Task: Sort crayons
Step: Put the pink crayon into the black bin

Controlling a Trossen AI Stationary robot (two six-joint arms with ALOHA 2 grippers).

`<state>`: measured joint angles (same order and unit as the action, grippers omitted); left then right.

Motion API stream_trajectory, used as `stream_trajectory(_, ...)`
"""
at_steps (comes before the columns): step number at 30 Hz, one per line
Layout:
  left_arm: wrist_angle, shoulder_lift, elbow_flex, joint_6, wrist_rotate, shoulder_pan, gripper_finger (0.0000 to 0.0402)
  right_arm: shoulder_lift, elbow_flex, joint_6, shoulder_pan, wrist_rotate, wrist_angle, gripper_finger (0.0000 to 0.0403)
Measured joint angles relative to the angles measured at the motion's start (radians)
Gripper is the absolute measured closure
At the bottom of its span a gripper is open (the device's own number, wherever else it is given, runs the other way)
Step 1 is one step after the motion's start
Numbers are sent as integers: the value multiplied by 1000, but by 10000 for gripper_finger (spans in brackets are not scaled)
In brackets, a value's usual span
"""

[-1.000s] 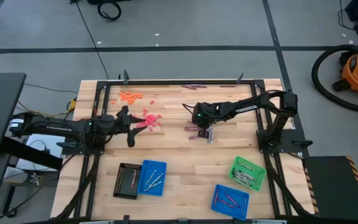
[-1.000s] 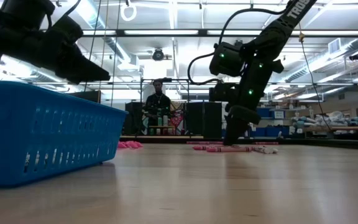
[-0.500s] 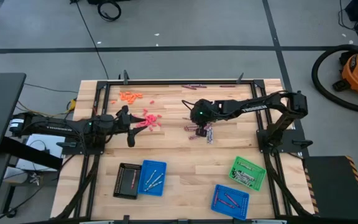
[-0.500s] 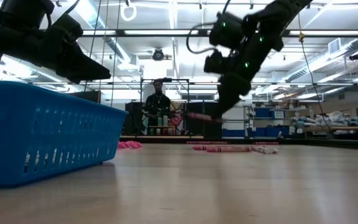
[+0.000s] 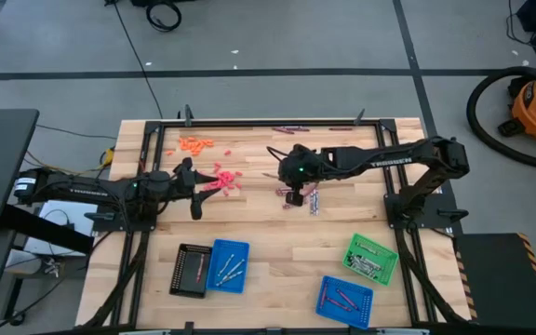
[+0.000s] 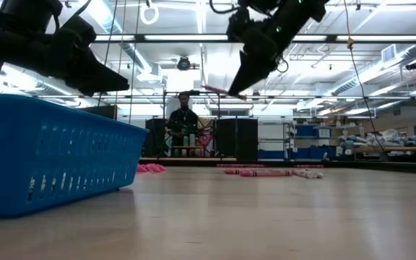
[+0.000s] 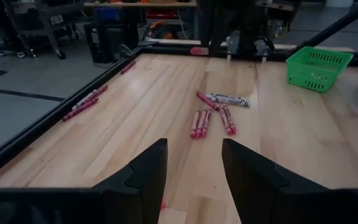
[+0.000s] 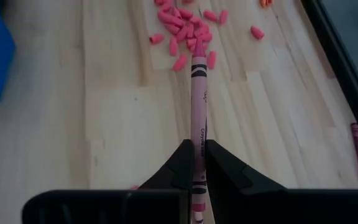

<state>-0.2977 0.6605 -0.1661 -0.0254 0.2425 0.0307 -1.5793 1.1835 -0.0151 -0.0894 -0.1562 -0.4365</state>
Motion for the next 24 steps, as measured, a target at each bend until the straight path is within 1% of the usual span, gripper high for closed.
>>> stream_trajectory(7, -50, 0, 0, -13, 0, 0, 237, 3, 98, 5, 34, -8, -42, 367)
stream_trajectory(16, -51, 0, 0, -16, 0, 0, 237, 3, 156, 54, 84, -11, -55, 366)
stream_trajectory(19, -50, 0, 0, -19, 0, 0, 237, 3, 182, 77, 115, -44, -87, 366)
stream_trajectory(24, -49, 0, 0, -76, 0, 0, 237, 3, 235, 127, 184, -115, -161, 366)
